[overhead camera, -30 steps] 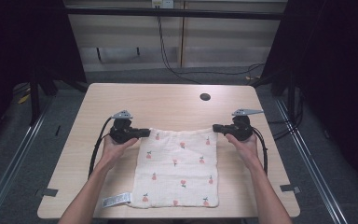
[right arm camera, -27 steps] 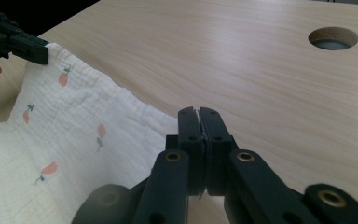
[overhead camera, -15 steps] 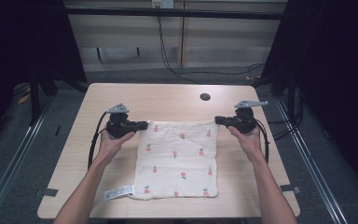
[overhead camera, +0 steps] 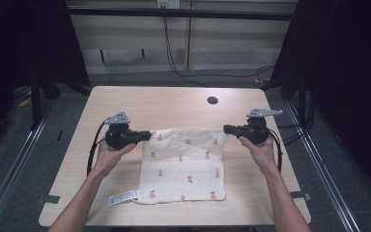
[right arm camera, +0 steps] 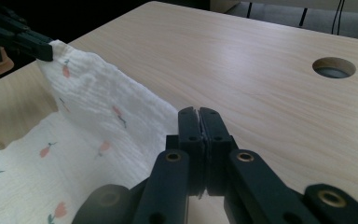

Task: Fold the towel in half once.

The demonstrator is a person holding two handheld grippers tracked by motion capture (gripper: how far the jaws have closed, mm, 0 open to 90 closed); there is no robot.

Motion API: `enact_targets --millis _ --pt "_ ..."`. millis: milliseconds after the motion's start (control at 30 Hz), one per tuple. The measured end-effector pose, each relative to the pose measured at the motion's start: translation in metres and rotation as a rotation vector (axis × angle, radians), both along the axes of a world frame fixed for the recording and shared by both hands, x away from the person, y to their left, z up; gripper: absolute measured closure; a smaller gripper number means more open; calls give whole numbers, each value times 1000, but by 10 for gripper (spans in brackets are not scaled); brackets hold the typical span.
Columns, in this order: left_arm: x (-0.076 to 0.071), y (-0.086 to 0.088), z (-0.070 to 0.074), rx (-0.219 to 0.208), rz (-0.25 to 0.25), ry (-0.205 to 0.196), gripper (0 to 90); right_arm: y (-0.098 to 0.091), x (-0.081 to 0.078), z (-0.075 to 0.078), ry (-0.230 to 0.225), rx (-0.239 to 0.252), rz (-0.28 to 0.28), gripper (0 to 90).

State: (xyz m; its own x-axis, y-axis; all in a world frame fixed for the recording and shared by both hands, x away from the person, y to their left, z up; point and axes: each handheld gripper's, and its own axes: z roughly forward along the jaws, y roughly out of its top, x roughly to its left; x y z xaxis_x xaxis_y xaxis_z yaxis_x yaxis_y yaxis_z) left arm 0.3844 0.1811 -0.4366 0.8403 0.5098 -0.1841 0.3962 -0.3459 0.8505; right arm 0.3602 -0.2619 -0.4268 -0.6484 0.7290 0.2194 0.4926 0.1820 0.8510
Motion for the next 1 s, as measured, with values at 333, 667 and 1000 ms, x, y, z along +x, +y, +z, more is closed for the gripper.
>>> enact_targets --millis 333,667,1000 --pt "-18 3 4 16 -16 -17 864 -2 -19 13 -30 5 15 884" --pt "-35 7 2 13 -43 -19 863 -4 -46 3 -19 -4 56 884" --pt "-45 9 3 35 -59 -12 862 -2 -72 -1 -17 -8 98 884"
